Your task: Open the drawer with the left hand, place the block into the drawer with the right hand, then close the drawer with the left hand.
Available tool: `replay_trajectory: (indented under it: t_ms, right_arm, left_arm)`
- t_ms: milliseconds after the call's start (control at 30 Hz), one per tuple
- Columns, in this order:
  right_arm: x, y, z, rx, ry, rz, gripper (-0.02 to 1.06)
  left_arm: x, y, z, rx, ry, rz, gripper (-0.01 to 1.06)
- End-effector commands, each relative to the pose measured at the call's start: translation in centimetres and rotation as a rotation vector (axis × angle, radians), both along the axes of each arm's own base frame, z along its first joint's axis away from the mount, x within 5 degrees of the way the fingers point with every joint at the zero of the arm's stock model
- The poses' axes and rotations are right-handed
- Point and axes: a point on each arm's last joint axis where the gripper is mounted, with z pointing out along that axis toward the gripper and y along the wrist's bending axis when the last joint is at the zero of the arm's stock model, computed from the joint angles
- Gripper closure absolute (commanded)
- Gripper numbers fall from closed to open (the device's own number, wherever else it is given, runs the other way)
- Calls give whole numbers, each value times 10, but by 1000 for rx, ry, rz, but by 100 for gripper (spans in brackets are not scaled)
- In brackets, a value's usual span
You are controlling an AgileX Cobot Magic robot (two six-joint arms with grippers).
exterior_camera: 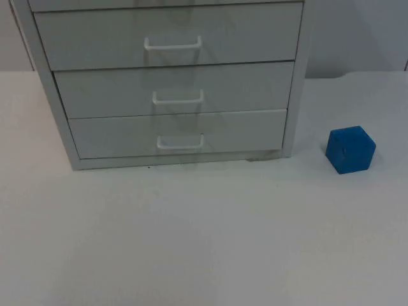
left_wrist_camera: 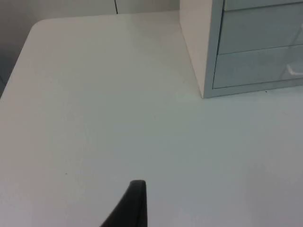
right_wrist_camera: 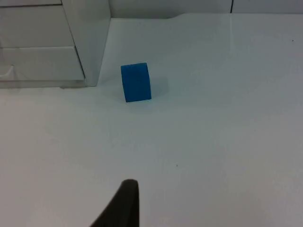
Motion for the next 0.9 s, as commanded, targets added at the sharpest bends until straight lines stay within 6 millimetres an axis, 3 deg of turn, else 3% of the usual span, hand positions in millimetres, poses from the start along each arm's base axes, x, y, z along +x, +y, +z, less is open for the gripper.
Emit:
replay_trajectory:
  t_ms: [0,233,367,400,500,533,633,867]
  right_arm:
    - [-4,0,10,0,-55,0,-1]
    - [15,1,35,-1,-31,-1,-1]
    - [48,3,59,-1,-7,-3,-1]
    - [48,3,59,-1,-7,-3,-1]
    - [75,4,66,-4,37,-5,-1]
    - [75,4,66,-4,37,-5,-1]
    - [109,7,60,-9,119,-6,-1]
    - [146,8,40,-39,275,-8,-1]
  left_arm:
    - [-1,-1,1,-4,-5,1,0]
    - [7,-2,18,-32,13,-13,0]
    - [27,-2,22,-40,76,-10,0]
    - [27,-2,22,-40,76,-10,0]
    - [50,-2,24,-67,117,-13,0]
    - [50,-2,24,-67,117,-13,0]
    - [76,-3,22,-107,175,-14,0]
    - [112,-2,14,-127,305,-3,0]
